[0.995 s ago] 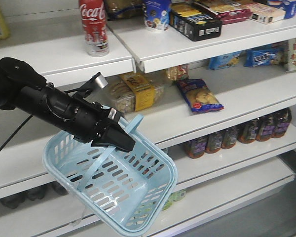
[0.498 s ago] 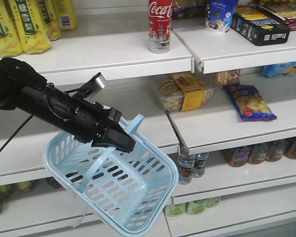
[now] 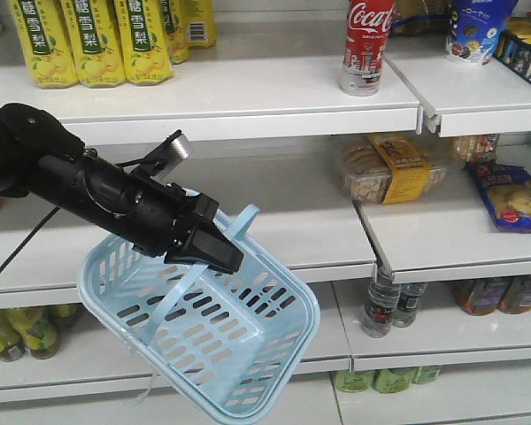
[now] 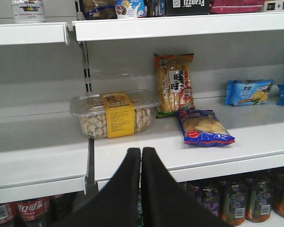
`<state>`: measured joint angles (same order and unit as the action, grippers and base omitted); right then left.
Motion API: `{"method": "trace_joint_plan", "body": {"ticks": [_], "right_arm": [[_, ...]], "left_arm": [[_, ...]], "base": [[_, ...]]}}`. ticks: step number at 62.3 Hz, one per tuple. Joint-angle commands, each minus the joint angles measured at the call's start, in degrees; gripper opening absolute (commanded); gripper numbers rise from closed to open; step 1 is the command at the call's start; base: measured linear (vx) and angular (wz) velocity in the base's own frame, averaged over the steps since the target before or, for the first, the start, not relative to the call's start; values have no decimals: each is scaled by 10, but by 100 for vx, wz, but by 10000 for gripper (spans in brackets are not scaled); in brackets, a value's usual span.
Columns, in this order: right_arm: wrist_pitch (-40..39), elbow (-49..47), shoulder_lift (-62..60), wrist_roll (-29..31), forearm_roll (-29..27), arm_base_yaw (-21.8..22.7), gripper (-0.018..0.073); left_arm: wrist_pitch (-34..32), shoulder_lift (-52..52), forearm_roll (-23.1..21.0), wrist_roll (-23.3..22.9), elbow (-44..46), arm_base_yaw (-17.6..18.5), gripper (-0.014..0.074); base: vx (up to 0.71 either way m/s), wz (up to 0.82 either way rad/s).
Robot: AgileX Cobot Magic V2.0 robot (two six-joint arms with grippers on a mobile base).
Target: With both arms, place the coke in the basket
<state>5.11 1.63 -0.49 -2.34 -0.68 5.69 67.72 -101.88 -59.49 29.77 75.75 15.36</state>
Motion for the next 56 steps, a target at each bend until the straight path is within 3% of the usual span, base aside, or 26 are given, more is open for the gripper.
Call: {"method": "trace_joint_plan", "body": {"ticks": [1, 56], "right_arm": [[-42, 11, -8, 4, 2, 4, -10], [-42, 11, -8, 4, 2, 4, -10]], "left_arm": [[8, 31, -48, 0, 19, 2, -6], [8, 31, -48, 0, 19, 2, -6]], "base": [[-1, 17], [-1, 13]]}}
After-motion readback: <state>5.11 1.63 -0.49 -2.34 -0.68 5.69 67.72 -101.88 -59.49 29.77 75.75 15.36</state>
